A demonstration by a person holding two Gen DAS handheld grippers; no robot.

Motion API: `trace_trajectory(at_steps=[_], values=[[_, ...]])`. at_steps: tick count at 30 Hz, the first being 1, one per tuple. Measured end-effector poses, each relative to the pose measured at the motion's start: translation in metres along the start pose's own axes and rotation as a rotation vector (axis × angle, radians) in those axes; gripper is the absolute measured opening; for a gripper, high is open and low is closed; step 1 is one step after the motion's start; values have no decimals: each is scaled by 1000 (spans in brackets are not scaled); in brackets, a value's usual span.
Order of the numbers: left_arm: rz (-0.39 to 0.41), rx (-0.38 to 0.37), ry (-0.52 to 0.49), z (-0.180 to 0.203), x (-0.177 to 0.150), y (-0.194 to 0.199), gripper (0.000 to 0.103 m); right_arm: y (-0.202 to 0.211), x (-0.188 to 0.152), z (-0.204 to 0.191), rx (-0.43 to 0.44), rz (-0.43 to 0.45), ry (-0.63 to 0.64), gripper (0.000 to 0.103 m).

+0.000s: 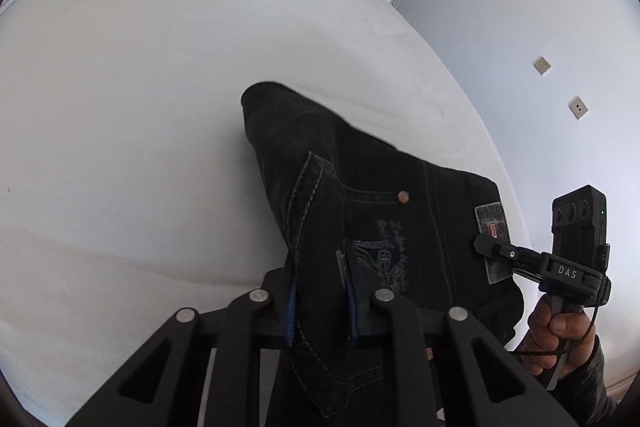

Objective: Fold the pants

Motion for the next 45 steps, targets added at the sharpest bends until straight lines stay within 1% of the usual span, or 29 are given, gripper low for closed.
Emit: trace_trajectory(at_steps=[3, 6, 10, 13, 15, 17, 19, 20, 22, 23, 25, 26, 28, 30, 32, 33, 34, 35, 37, 39, 40, 44, 45], values=[[50, -30, -44, 34, 20, 11, 19, 20, 23, -7, -6, 37, 46, 15], [80, -45, -98, 65, 41, 12, 19, 43, 55, 1, -2, 83, 54, 15], [81, -59, -133, 90, 66, -10, 19, 60, 91, 32, -17, 112, 30, 15], [49, -60, -132, 96, 69, -42, 19, 63, 106, 63, -29, 114, -12, 15], [9, -57, -123, 96, 64, -72, 19, 62, 108, 86, -42, 99, -29, 15], [-38, -57, -106, 89, 58, -100, 19, 57, 104, 112, -56, 79, -70, 15], [-53, -41, -92, 77, 54, -122, 23, 45, 93, 137, -65, 50, -93, 15], [-59, -56, -68, 74, 56, -129, 25, 40, 88, 150, -52, 53, -112, 17], [-62, -71, -38, 64, 58, -135, 36, 32, 78, 168, -5, 70, -144, 19], [-58, -72, -46, 62, 56, -137, 37, 31, 76, 171, 29, 92, -142, 19], [-45, -85, -59, 62, 55, -137, 38, 30, 73, 178, 61, 100, -153, 19], [-40, -88, -56, 60, 55, -135, 39, 30, 73, 178, 71, 95, -155, 22], [-21, -82, -54, 59, 54, -131, 44, 30, 72, 178, 70, 91, -160, 23], [8, -45, -77, 59, 54, -122, 45, 39, 67, 178, 45, 113, -172, 26], [63, 17, -130, 56, 48, -99, 51, 52, 65, 177, -13, 150, -189, 31], [107, 53, -161, 58, 45, -86, 63, 63, 58, 176, -56, 169, -187, 34], [164, 76, -195, 62, 45, -70, 75, 77, 54, 171, -108, 200, -177, 45], [227, 89, -228, 68, 42, -52, 80, 95, 49, 166, -162, 252, -159, 51], [379, 130, -302, 83, 33, -10, 102, 126, 43, 149, -238, 336, -111, 51], [517, 161, -373, 101, 23, 29, 103, 157, 35, 126, -328, 412, -37, 52], [585, 176, -407, 111, 15, 51, 103, 172, 35, 111, -369, 447, 4, 54], [742, 227, -479, 150, -3, 104, 103, 224, 34, 49, -539, 590, 167, 73], [785, 247, -495, 157, -11, 119, 103, 236, 34, 33, -565, 625, 199, 77]])
Point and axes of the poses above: each gripper's, at about its wrist camera, not at the fingertips, and y roughly against the way its jaws point, z to its right, x to its top, the point moved 9 cm from there along -y, roughly the way its jaws point, and after that the axes turned 13 degrees about y, right-handed, at the moved point
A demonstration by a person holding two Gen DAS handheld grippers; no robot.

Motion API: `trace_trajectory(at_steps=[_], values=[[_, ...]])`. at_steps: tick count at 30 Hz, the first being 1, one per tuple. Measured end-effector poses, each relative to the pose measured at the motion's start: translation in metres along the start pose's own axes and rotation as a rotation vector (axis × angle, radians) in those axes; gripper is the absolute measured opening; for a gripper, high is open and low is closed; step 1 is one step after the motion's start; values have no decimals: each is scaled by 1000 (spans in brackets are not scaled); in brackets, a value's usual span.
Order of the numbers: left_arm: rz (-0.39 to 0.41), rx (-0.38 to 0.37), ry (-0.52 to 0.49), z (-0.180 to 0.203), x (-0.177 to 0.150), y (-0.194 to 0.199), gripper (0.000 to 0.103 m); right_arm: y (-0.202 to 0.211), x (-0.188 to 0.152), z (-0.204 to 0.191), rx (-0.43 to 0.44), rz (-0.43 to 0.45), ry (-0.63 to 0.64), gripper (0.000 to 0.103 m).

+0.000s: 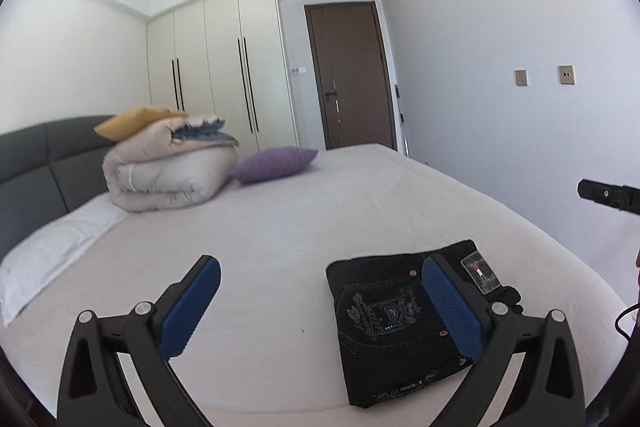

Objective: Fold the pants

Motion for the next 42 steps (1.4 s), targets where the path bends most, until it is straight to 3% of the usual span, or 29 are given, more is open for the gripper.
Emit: trace_trajectory(at_steps=[4, 5, 7, 9, 13, 16, 23, 30, 42], values=[[124, 123, -13, -6, 26, 58, 103, 67, 39, -29, -59, 208, 99, 102], [142, 161, -6, -11, 27, 70, 103, 84, 46, -36, -92, 260, 135, 103], [91, 170, 11, -13, 25, 81, 103, 105, 57, -48, -139, 313, 194, 103], [7, 163, 10, -13, 18, 80, 103, 116, 60, -62, -112, 293, 215, 103], [-85, 183, 16, -18, 0, 73, 103, 122, 50, -74, -97, 211, 168, 103], [-185, 156, 58, -22, -23, 60, 103, 131, 23, -74, -104, 114, 162, 103], [-374, 118, 155, -28, -87, 48, 103, 103, -47, -65, -101, -164, 55, 103], [-466, 159, 213, -44, -122, 46, 103, 96, -72, -82, -92, -208, 100, 103], [-512, 138, 176, -27, -143, 46, 103, 85, -79, -107, -44, -228, 174, 103]])
Point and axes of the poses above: each gripper's, at about its wrist camera, not at the fingertips, and y roughly against the way its jaws point, z to its right, x to its top, the point moved 9 cm from there along -y, roughly the way its jaws point, and after that the axes turned 13 degrees about y, right-handed, at the moved point
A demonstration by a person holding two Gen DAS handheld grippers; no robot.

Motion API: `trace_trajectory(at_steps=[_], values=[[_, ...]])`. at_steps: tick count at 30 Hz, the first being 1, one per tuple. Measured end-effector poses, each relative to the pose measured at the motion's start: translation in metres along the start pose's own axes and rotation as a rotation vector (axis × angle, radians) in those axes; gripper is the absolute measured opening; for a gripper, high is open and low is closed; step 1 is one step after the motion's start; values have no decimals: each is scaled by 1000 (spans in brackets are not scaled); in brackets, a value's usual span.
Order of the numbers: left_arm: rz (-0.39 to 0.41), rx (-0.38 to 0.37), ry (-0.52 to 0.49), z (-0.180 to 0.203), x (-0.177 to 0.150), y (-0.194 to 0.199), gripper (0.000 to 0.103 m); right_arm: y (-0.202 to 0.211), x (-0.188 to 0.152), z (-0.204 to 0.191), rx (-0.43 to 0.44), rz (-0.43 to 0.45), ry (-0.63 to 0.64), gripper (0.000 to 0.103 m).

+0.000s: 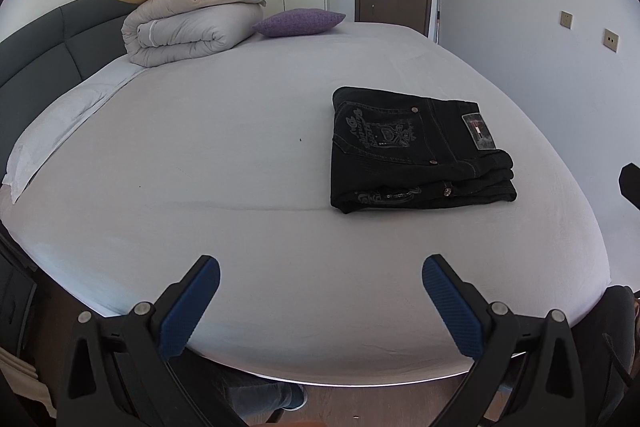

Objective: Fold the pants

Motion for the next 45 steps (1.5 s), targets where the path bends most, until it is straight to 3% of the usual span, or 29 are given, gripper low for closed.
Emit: trace_trajectory(at_steps=[23, 45], values=[[2, 16, 3, -1, -2, -4, 103, -29, -14, 0, 30, -74, -16, 103], [15, 22, 5, 0, -1, -1, 103, -37, -16, -6, 38, -86, -12, 103]])
Point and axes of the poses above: each gripper's, at about its wrist camera, not at the fingertips, and y roughly against the way its jaws point, z to its right, x to its top, the point moved 9 cm from there along -y, roughly the way its jaws point, and after that the axes turned 13 degrees about y, right-handed, at the moved point
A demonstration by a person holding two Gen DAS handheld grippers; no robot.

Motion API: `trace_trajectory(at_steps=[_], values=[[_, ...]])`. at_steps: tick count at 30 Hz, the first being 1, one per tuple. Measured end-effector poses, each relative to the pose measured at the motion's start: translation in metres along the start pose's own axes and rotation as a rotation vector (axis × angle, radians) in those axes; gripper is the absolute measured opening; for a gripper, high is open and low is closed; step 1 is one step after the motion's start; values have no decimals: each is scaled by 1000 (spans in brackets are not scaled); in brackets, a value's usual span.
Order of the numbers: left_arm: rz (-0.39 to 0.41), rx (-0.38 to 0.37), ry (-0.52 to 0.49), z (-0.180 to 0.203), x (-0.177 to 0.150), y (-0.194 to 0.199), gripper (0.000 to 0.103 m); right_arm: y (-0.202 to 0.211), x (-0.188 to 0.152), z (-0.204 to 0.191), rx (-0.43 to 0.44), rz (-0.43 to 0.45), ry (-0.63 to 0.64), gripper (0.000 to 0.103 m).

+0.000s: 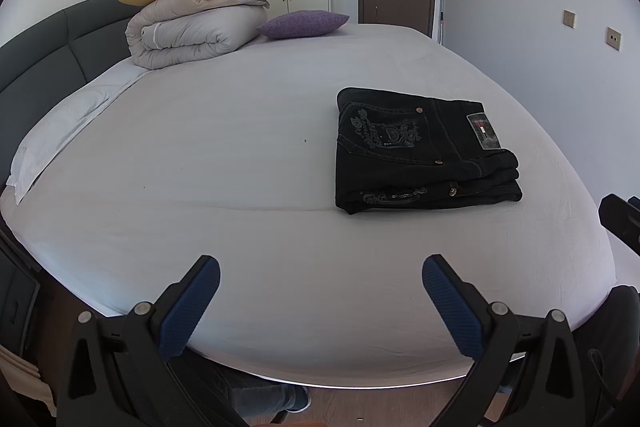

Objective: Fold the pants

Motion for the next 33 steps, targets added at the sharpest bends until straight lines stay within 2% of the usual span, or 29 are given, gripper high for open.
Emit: trace_trajectory(at_steps=[33], values=[[0, 0, 0, 0, 0, 0, 103, -7, -5, -4, 6, -13, -1, 103]])
Point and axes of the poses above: each gripper's, at about its wrist camera, not at the fingertips, and y roughly against the way its jaws point, z to its right, x to its top, the point moved 9 cm from there along -y, roughly the way its jaws point, and after that the axes turned 13 degrees about y, right-handed, at the moved point
